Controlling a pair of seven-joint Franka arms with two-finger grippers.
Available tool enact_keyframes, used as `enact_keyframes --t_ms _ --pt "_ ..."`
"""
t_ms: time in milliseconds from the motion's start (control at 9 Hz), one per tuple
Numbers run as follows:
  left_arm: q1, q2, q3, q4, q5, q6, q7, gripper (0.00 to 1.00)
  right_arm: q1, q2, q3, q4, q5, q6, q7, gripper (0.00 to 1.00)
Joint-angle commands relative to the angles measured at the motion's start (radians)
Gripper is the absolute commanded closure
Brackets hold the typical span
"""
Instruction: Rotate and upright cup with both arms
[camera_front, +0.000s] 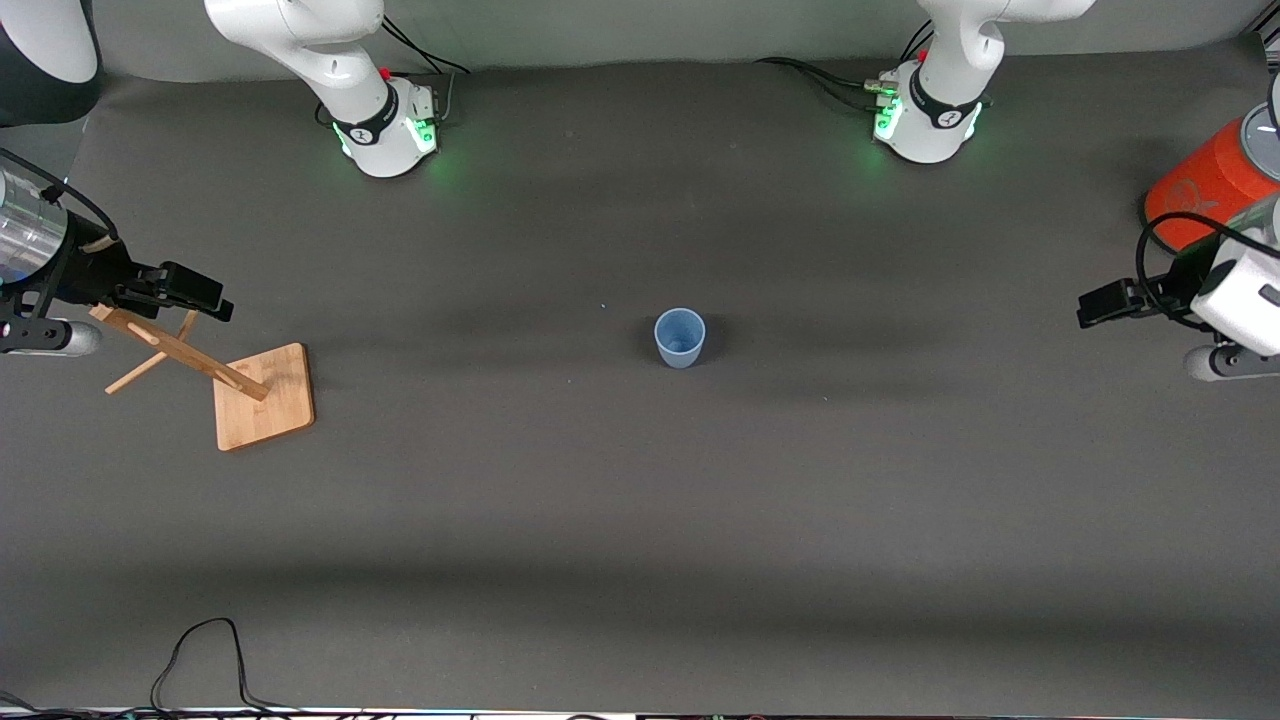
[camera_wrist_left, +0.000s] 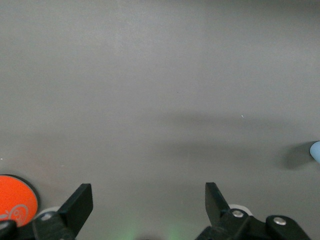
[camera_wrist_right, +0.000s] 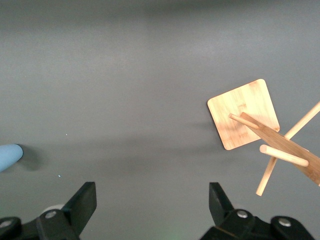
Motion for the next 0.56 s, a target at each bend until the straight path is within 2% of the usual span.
enact_keyframes --t_ms 0,444 --pt "0.026 -0.052 -0.038 -0.062 0.019 0.015 0.007 0.0 0.001 0.008 -0.005 0.022 0.005 -0.012 -0.017 0.0" --pt "0.021 -0.062 -0.041 -0.069 0.017 0.021 0.007 0.0 0.001 0.008 -0.005 0.022 0.005 -0.012 -0.017 0.0"
